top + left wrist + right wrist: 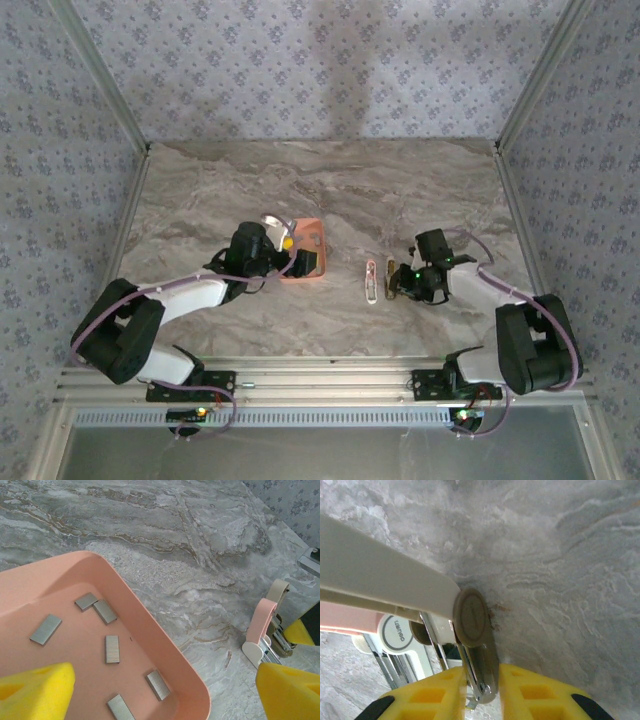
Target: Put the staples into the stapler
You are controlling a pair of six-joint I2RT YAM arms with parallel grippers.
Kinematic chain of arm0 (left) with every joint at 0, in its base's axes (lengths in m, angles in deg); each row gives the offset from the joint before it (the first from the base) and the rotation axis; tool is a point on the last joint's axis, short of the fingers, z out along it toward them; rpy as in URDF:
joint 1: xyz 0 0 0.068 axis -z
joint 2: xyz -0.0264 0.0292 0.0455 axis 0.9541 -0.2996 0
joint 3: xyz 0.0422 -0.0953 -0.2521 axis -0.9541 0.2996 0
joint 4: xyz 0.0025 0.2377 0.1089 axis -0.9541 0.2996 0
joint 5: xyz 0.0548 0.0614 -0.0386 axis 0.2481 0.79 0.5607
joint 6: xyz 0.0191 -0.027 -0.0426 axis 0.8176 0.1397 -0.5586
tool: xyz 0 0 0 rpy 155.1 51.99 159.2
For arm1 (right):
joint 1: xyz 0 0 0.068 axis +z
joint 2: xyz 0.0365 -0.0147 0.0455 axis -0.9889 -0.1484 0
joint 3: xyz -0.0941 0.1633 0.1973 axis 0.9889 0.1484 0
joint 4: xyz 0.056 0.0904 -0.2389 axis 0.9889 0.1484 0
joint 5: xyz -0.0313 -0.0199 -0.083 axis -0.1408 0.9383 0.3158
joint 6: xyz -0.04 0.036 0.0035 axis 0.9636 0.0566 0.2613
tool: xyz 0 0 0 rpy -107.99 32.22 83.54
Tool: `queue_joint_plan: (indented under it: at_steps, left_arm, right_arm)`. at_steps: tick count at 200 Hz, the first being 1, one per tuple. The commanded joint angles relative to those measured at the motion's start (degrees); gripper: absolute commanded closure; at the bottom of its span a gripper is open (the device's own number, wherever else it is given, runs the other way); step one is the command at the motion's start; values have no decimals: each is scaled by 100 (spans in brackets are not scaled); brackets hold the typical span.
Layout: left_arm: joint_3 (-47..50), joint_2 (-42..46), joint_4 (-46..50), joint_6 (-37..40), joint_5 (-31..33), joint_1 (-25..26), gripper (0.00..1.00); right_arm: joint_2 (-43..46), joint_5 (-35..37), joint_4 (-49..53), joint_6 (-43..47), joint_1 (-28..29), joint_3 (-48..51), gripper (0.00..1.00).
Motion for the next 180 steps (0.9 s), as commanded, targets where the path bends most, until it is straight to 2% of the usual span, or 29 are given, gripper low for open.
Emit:
queue_joint_plan:
  at_steps: [1, 63, 134, 180]
  left_arm:
    - [-109, 67, -163, 92, -89, 41, 7]
    - [18, 289, -113, 128, -12, 60, 7]
    - [75, 374, -21, 192, 110, 61, 7]
    - [23, 286, -6, 228, 104, 55, 7]
  right_arm:
    - [154, 203, 432, 0, 71, 65, 76]
    - [293, 321, 507, 61, 91, -260, 70]
    - [-328, 249, 318, 248, 83, -515, 71]
    - [-416, 258, 333, 210, 103, -363, 74]
